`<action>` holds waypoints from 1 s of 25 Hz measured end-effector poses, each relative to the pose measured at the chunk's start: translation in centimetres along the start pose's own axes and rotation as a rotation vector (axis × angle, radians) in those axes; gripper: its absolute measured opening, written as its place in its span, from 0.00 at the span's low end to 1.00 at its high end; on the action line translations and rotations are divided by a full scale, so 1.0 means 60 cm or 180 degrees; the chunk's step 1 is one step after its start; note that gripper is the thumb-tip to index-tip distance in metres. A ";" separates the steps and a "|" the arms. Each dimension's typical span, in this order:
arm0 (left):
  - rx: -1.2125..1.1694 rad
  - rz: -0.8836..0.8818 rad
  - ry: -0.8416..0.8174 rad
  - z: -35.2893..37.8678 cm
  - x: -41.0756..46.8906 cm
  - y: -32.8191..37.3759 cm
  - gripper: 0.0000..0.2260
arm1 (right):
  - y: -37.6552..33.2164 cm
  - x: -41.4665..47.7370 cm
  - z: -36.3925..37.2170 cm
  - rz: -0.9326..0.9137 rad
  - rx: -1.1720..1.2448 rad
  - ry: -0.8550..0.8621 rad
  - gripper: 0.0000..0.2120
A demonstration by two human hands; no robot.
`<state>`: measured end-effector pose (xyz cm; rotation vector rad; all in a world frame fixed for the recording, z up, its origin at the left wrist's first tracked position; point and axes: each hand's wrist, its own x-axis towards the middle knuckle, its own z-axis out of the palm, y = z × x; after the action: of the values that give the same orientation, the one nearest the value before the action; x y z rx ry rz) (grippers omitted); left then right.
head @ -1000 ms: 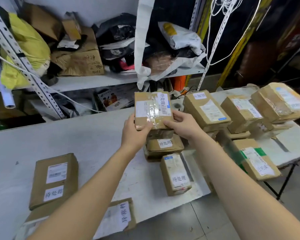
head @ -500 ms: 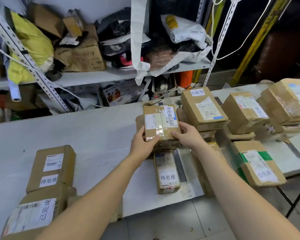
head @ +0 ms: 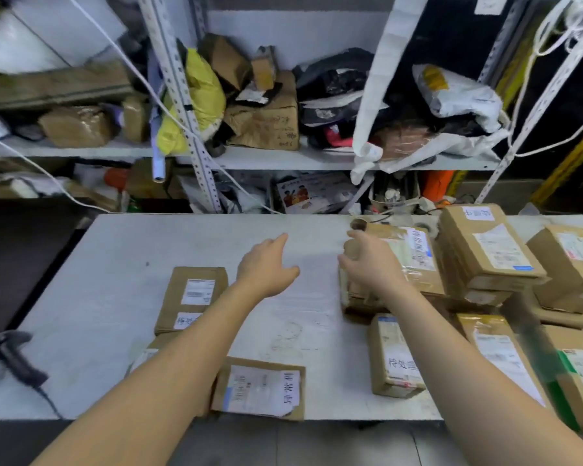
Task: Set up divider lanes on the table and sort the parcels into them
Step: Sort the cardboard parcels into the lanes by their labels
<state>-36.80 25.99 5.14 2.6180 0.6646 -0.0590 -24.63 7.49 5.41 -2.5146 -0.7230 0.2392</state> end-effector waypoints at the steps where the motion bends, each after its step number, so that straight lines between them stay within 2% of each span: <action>1: 0.0239 0.0054 0.0070 -0.023 -0.005 -0.031 0.35 | -0.031 0.003 0.018 -0.0108 -0.0133 -0.0097 0.29; 6: 0.0828 0.0100 0.0316 -0.103 -0.013 -0.221 0.33 | -0.184 0.017 0.131 -0.0353 -0.0629 -0.0384 0.28; 11: 0.1135 0.0038 0.0259 -0.112 0.003 -0.420 0.28 | -0.280 0.031 0.266 -0.0207 -0.0875 -0.0694 0.28; 14: 0.1132 -0.0014 0.0057 -0.087 0.019 -0.514 0.24 | -0.300 0.035 0.346 0.0038 -0.0826 -0.0870 0.28; 17: 0.1085 -0.0138 -0.0305 -0.044 0.022 -0.566 0.26 | -0.302 0.023 0.413 0.0387 -0.0546 -0.1130 0.31; 20: 0.0579 -0.0254 -0.0676 0.004 0.012 -0.578 0.30 | -0.292 0.009 0.461 0.0670 -0.0158 -0.1401 0.34; 23: -0.0739 -0.0532 -0.1089 0.042 -0.002 -0.566 0.35 | -0.286 0.003 0.479 0.1071 0.0672 -0.1407 0.33; 25: -0.1418 -0.0554 -0.1089 0.055 -0.005 -0.555 0.37 | -0.280 0.003 0.483 0.1305 0.1194 -0.1330 0.30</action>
<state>-52.29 50.75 -11.20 2.0549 0.6877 -0.3600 -40.64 32.13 -10.67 -2.2390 -0.2612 0.9703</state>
